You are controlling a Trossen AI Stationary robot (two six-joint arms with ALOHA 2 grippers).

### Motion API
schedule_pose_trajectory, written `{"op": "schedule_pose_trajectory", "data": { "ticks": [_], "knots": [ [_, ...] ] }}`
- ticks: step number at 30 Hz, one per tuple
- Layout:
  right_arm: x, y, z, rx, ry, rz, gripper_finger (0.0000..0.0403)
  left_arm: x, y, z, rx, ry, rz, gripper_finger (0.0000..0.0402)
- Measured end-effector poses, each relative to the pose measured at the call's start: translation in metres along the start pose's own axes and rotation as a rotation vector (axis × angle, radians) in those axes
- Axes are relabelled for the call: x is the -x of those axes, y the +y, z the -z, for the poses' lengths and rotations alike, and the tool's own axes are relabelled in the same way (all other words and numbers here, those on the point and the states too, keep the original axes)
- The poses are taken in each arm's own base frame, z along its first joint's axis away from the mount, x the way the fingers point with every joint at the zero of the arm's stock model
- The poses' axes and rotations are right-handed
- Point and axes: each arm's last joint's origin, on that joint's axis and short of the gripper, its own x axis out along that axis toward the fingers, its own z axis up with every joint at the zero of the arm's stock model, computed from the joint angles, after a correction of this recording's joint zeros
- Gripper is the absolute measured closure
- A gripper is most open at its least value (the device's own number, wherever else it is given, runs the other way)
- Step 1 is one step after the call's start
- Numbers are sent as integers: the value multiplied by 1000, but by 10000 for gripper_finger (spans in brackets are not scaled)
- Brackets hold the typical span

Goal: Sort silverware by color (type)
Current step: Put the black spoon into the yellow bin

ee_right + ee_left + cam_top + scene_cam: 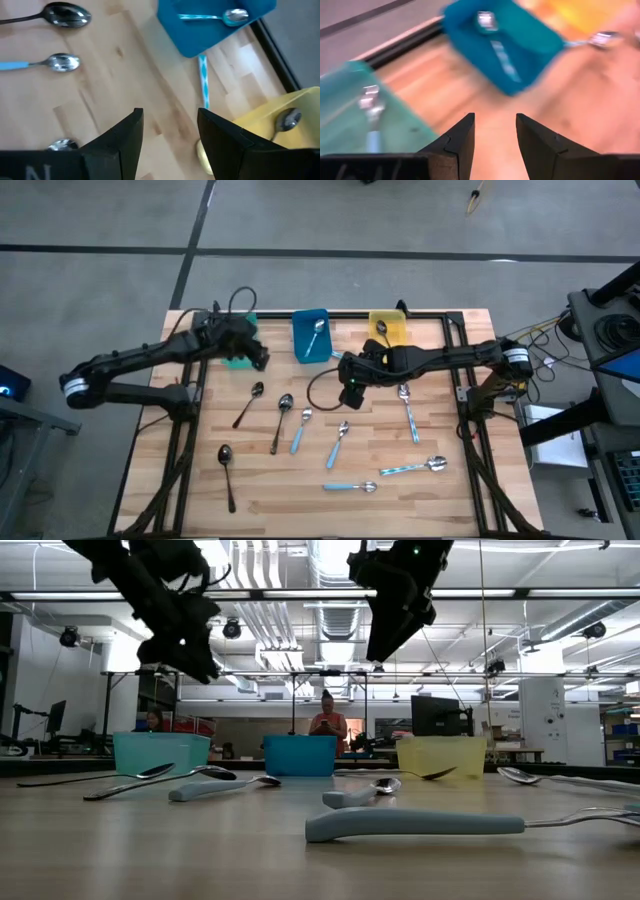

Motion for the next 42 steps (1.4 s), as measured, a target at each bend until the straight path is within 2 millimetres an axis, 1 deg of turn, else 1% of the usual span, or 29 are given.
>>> {"op": "schedule_pose_trajectory", "data": {
  "ticks": [5, 8, 11, 14, 20, 23, 25, 27, 32, 38, 42],
  "knots": [
    [4, 13, 4, 24, 19, -85, 225, 12, -35, 15, -67, 22, 138, 278],
    [7, 20, 7, 40, 39, -152, 225, 17, -50, 27, -86, 72, 189, 278],
    [10, 27, 10, 61, 52, -192, 225, 21, -60, 41, -93, 151, 207, 278],
    [13, 33, 17, 92, 90, -208, 225, 26, -65, 54, -84, 237, 203, 278],
    [20, 37, 28, 128, 156, -194, 225, 33, -65, 72, -111, 372, 149, 278],
    [23, 37, 30, 137, 163, -189, 225, 34, -65, 78, -209, 405, 145, 278],
    [24, 36, 31, 141, 168, -185, 225, 33, -65, 84, -286, 433, 180, 278],
    [25, 36, 31, 147, 164, -182, 225, 32, -65, 91, -328, 463, 207, 278],
    [26, 34, 31, 157, 140, -148, 225, 20, -58, 108, -344, 486, 178, 278],
    [23, 33, 33, 173, 131, -111, 225, 0, -50, 129, -309, 427, 181, 278],
    [22, 34, 32, 172, 118, -116, 225, -7, -44, 138, -275, 385, 117, 278]
  ]
}}
